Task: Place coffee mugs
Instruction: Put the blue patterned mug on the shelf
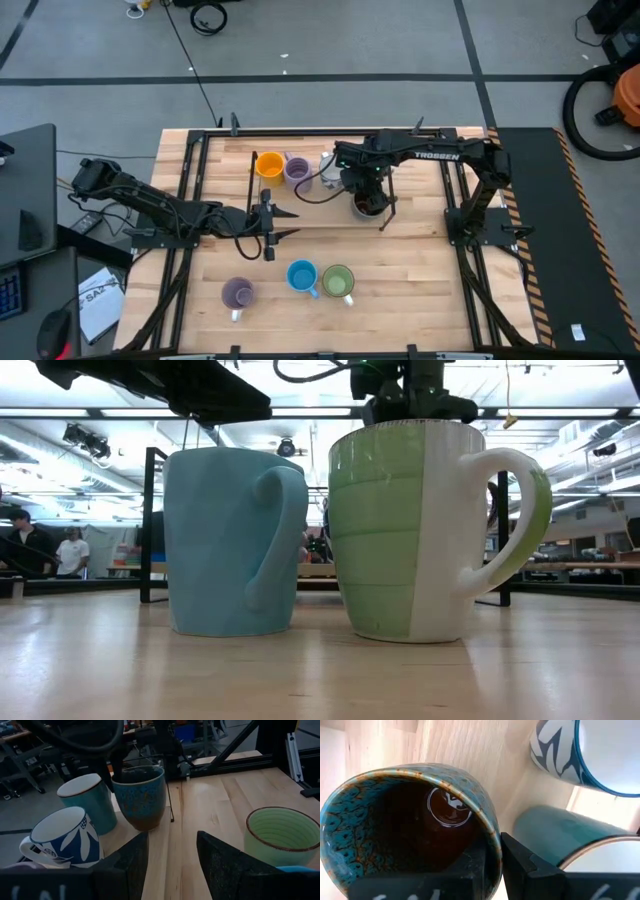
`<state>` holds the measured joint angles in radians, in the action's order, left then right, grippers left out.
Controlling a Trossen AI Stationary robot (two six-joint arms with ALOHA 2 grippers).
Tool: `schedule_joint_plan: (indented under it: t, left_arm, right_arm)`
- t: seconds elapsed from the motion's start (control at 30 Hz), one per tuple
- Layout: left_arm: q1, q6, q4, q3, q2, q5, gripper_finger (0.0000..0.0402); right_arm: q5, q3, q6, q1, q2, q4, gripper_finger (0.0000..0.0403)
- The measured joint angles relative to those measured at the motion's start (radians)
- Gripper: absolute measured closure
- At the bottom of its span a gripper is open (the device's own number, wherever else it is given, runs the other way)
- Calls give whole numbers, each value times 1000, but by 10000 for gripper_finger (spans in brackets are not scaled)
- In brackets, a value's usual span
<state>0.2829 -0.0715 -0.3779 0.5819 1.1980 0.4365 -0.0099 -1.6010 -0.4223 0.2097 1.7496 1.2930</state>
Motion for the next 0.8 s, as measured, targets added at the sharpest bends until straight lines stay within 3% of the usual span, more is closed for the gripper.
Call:
schedule_joint_plan:
  t: [0.53, 0.8]
  left_arm:
    - [0, 0, 0, 0, 0, 0, 228]
    - [0, 0, 0, 0, 0, 0, 228]
  right_arm:
    - [-11, 42, -6, 30, 0, -2, 359]
    - [-19, 42, -9, 31, -1, -6, 331]
